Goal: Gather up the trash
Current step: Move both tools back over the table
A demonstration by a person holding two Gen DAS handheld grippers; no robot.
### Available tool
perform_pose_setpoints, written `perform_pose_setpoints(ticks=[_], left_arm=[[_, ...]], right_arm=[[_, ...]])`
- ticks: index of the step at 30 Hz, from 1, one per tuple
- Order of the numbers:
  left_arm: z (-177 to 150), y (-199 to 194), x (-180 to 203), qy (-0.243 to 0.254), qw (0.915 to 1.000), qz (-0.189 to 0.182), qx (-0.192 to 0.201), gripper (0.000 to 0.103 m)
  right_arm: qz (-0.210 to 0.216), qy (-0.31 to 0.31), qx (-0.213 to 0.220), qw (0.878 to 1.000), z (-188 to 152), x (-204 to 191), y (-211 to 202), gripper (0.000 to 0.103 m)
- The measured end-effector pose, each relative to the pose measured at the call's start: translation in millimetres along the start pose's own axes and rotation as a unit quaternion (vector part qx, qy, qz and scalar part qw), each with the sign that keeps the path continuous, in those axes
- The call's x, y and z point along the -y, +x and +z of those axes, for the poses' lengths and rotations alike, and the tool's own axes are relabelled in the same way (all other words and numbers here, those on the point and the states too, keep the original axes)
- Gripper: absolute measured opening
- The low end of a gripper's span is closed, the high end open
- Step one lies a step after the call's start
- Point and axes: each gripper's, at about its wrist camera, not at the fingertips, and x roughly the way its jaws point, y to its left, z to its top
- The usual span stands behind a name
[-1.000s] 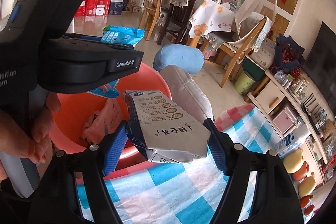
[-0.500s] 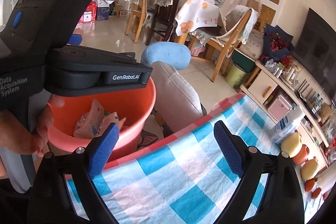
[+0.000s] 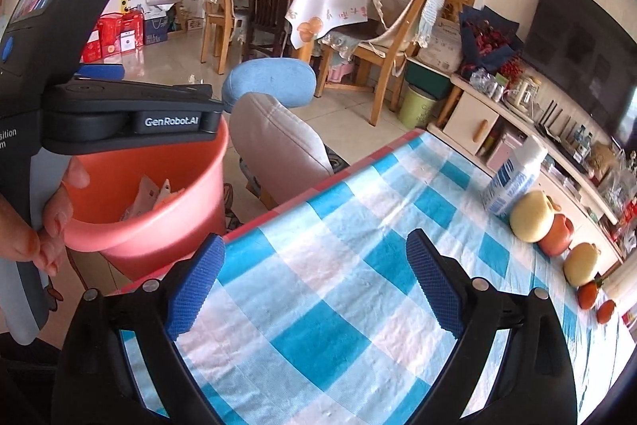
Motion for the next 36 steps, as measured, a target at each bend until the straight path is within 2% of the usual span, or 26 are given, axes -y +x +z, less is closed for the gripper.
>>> perform_pose_setpoints(ticks=[30, 36], left_arm=[[-17.4, -25.8, 83.7, 0.058, 0.9938, -0.094, 0.011, 0.095], [-21.8, -31.1, 99.5, 0.072, 0.9922, -0.101, 0.015, 0.095]], right_arm=[[-0.047, 0.059, -0.01, 0.997, -55.1, 77.3, -42.0, 0.093], [-0.061, 0.071, -0.012, 0.996, -68.4, 94.1, -52.7, 0.093]])
